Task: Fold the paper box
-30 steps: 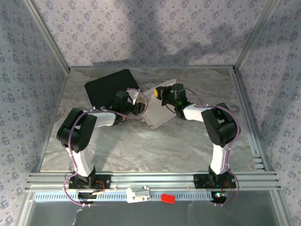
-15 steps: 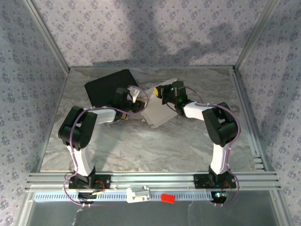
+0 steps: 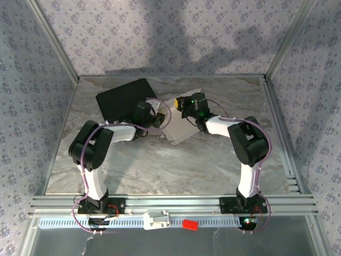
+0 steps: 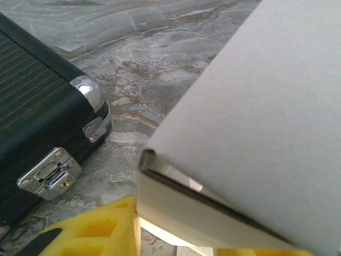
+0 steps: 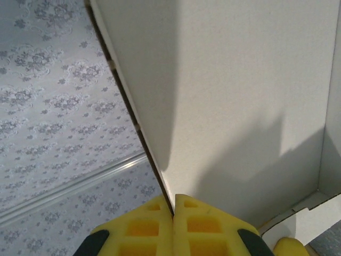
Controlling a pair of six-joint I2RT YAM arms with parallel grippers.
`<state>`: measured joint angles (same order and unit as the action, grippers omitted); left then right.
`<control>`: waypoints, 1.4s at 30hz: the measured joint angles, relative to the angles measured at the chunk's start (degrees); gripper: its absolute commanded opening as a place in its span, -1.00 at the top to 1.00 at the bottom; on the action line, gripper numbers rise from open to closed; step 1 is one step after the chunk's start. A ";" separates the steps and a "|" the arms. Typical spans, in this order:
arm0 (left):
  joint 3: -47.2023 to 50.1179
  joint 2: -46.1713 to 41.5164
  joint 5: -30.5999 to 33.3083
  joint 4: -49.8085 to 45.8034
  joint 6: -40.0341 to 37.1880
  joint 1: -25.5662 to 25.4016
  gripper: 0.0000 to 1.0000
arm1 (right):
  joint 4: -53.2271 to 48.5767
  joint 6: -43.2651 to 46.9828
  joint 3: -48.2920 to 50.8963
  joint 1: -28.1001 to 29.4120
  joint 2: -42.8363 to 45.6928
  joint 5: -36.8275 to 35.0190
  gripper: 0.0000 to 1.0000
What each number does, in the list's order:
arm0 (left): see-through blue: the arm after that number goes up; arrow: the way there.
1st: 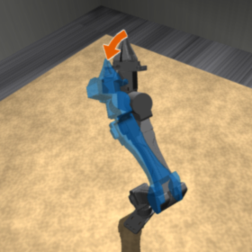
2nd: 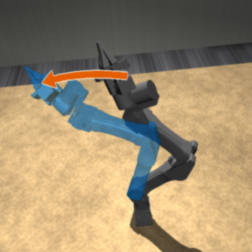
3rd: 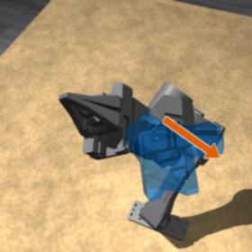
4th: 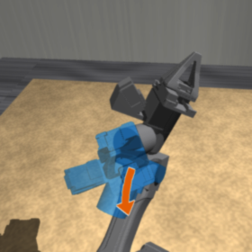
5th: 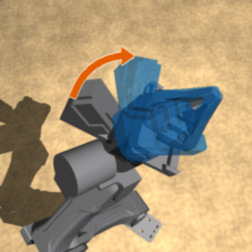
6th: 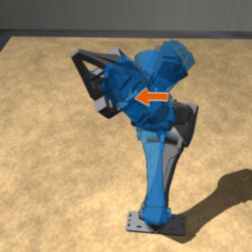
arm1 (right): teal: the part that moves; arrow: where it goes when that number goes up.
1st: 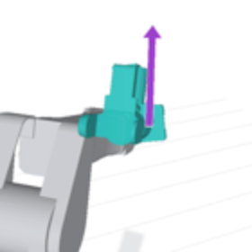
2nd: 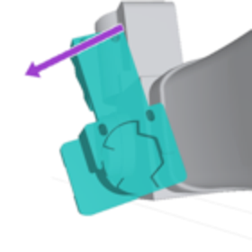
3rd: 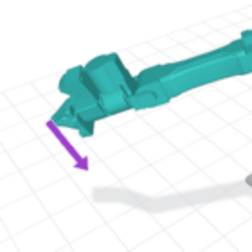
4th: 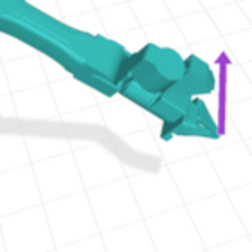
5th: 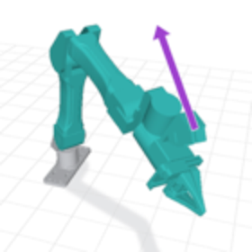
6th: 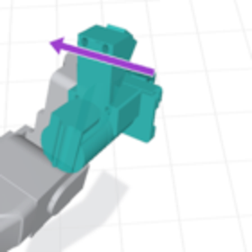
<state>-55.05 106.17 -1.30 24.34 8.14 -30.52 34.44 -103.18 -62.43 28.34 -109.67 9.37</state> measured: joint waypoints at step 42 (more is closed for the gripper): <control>-7.48 0.20 14.03 -14.49 13.00 -5.90 1.00 | -29.57 5.66 -6.69 -3.82 7.10 0.98 -0.34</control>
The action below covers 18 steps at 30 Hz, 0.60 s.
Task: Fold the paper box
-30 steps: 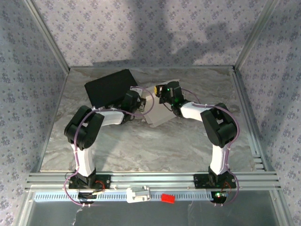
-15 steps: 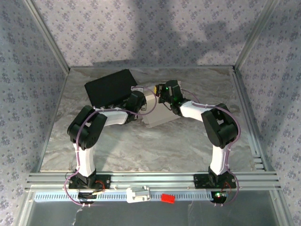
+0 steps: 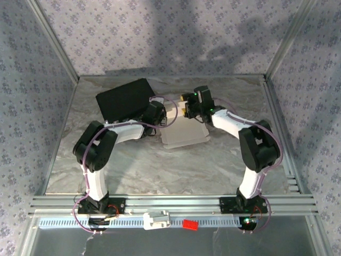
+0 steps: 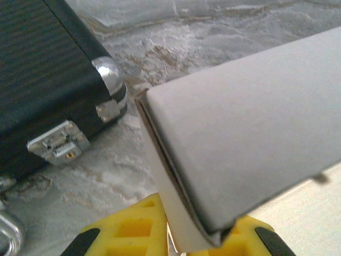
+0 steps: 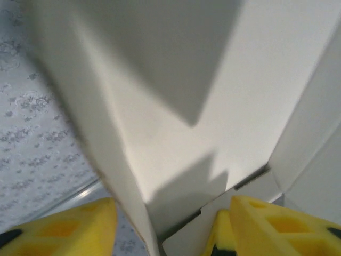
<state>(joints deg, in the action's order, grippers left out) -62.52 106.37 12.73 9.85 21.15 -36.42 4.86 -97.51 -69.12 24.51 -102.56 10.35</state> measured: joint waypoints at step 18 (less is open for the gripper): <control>-18.73 -2.45 -11.13 -39.58 11.65 1.66 1.00 | -37.38 26.75 -12.79 -5.81 12.15 -2.51 -0.31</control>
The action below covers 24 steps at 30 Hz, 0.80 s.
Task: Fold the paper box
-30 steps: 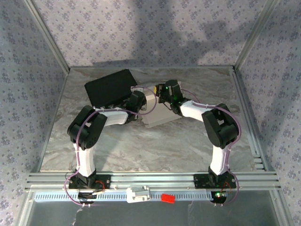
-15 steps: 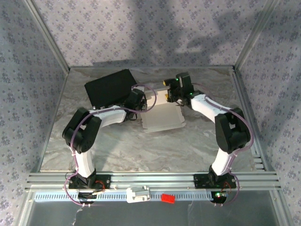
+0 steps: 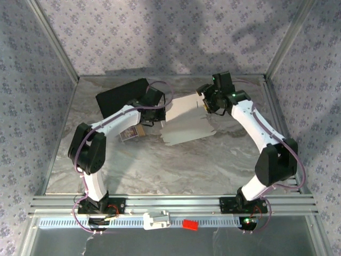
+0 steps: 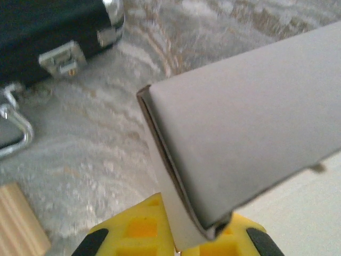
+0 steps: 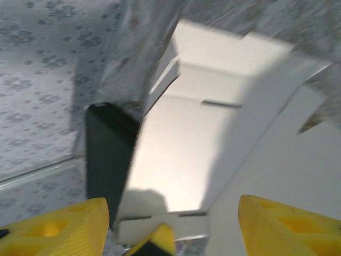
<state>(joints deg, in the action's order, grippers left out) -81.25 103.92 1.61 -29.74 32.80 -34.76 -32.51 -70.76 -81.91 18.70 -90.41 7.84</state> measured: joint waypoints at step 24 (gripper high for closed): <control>3.56 -2.29 -1.36 -16.20 -1.92 -3.85 1.00 | -13.09 22.86 -7.56 4.11 -9.22 0.98 -0.21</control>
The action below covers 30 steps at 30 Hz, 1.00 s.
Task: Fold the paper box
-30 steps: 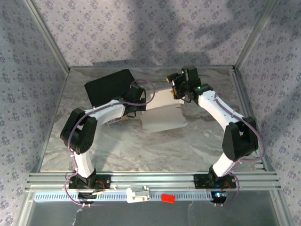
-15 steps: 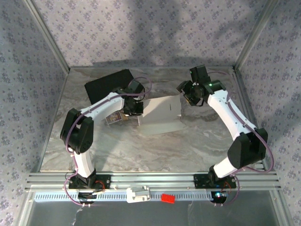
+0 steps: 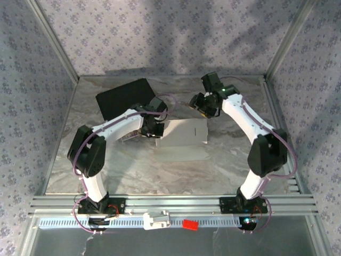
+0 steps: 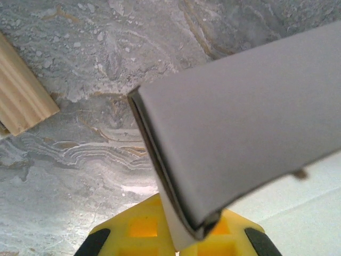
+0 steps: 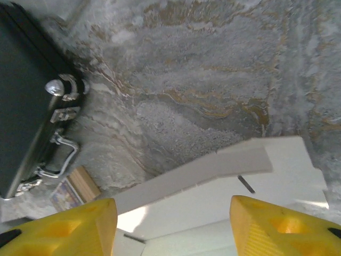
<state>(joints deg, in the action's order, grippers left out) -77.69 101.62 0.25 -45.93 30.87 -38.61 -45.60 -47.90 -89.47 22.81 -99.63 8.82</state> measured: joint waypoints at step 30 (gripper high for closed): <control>3.48 -2.45 4.11 4.42 -2.34 -0.90 1.00 | 5.62 1.55 4.42 0.55 -5.38 7.52 0.19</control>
<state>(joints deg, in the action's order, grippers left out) -74.22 99.18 4.36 -41.52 28.53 -39.51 -39.99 -46.35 -85.06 23.35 -105.01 16.34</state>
